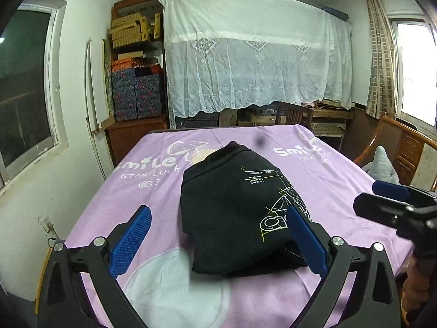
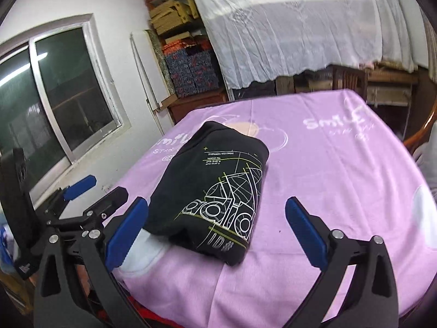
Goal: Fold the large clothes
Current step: 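Set the bundle down on the tablecloth and open both tools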
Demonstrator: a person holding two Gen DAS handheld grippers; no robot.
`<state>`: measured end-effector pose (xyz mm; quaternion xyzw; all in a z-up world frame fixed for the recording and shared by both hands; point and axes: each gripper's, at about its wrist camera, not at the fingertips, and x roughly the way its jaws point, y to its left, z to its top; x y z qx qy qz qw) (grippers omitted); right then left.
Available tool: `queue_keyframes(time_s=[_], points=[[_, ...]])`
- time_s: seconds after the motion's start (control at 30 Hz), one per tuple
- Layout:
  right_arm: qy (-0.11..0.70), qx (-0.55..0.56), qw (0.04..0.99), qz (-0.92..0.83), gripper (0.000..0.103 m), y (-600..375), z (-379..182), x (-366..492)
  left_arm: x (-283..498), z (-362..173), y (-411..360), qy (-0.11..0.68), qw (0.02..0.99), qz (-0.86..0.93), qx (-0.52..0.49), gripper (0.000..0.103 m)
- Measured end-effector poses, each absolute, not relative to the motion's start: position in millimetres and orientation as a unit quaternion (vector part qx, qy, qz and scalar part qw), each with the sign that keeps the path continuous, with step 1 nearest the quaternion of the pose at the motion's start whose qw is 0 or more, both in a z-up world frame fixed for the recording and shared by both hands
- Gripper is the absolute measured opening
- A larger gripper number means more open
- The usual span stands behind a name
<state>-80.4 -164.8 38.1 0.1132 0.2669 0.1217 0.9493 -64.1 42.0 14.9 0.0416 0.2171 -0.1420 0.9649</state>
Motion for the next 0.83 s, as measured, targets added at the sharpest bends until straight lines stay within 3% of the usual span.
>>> queue_keyframes(time_s=[0.83], points=[[0.292,0.117,0.943,0.108,0.098,-162,19,-67,-51,3,41,0.241,0.962,-0.123,0.041,0.099]])
